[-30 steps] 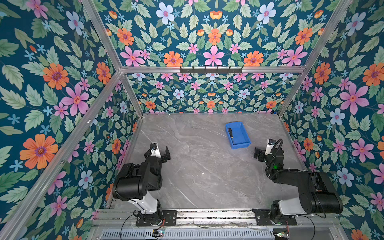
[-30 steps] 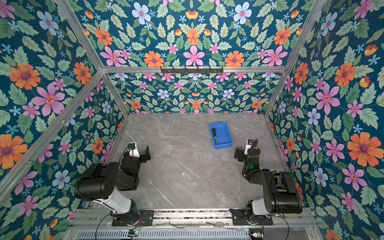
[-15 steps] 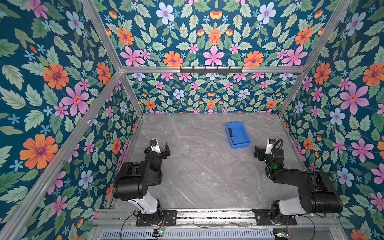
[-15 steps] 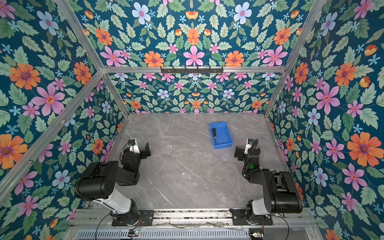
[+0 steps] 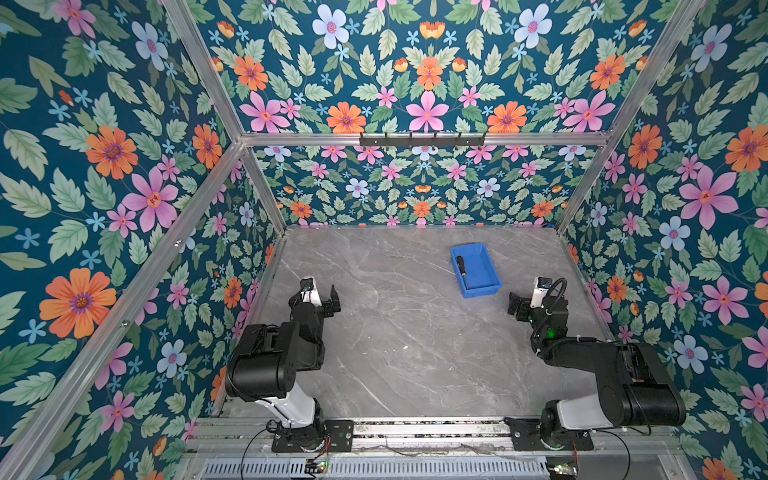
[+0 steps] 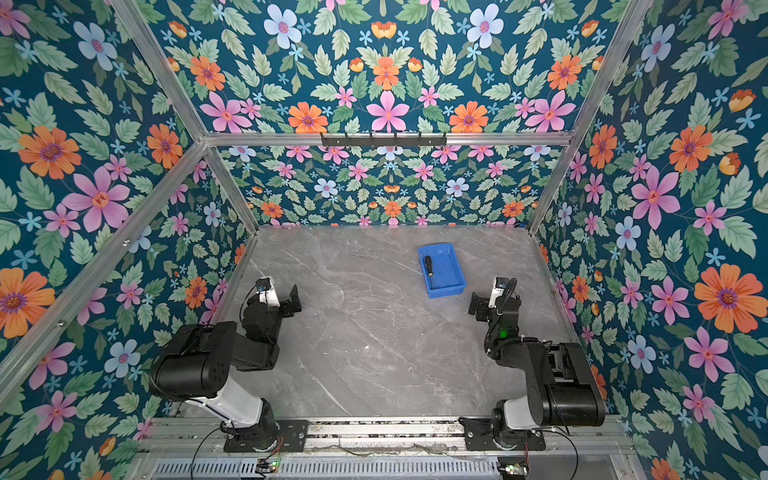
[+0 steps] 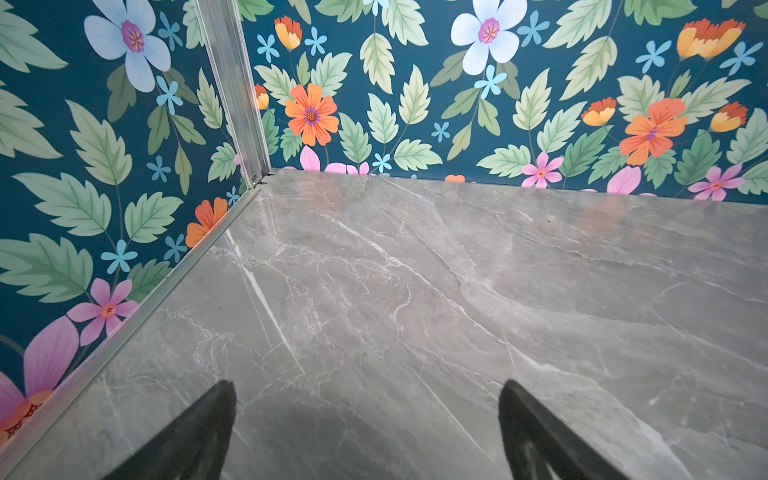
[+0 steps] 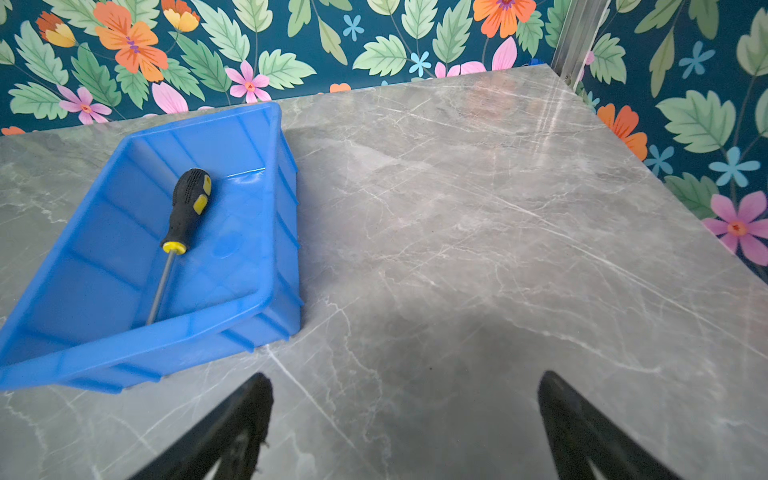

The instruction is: Put the screwdriver in the bin

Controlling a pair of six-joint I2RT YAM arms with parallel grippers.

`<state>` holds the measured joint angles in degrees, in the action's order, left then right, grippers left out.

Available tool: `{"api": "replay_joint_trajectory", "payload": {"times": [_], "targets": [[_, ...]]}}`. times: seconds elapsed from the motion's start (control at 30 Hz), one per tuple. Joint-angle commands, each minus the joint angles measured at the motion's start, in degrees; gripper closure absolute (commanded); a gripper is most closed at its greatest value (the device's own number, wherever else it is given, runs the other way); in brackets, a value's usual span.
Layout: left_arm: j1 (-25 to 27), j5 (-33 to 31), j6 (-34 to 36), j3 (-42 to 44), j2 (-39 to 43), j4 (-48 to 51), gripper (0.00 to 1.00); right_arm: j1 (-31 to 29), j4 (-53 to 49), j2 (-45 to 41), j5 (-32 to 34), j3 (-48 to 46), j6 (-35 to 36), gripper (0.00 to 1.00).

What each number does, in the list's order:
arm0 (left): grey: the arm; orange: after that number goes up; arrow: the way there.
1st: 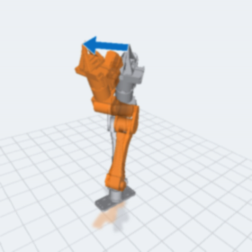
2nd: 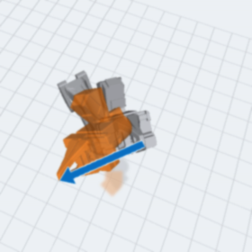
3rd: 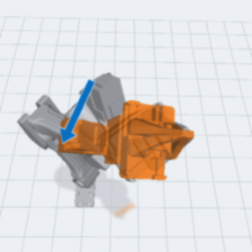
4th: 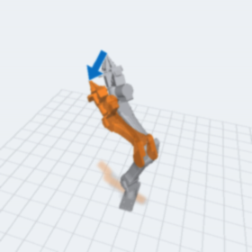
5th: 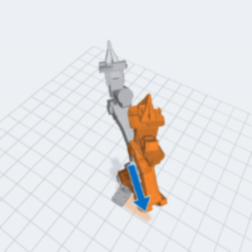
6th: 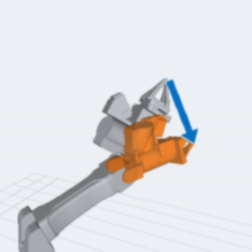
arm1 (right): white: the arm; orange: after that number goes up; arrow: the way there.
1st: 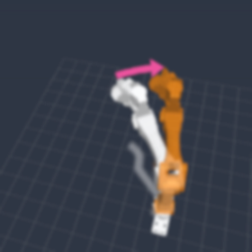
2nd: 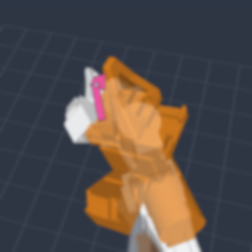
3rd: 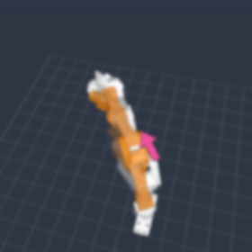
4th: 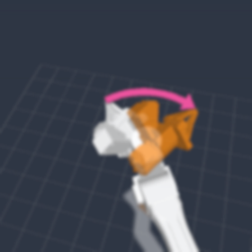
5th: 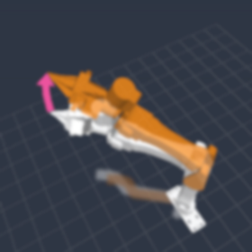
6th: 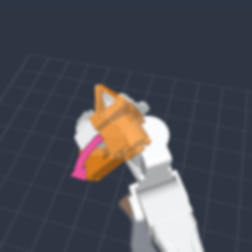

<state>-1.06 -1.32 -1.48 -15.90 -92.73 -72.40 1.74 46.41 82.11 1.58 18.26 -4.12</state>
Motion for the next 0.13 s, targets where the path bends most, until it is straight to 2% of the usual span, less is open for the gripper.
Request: {"api": "replay_joint_trajectory", "payload": {"times": [0.0,0.1], "targets": [[0.1,-0.3,0.1,-0.2,0.0,-0.1,0.00,0.0,2.4,0.0,-0.1,0.1,0.2,0.01],[0.1,-0.1,0.2,0.1,0.2,-0.5,0.00,0.0,2.8,0.0,-0.1,-0.1,0.3,0.01]]}}
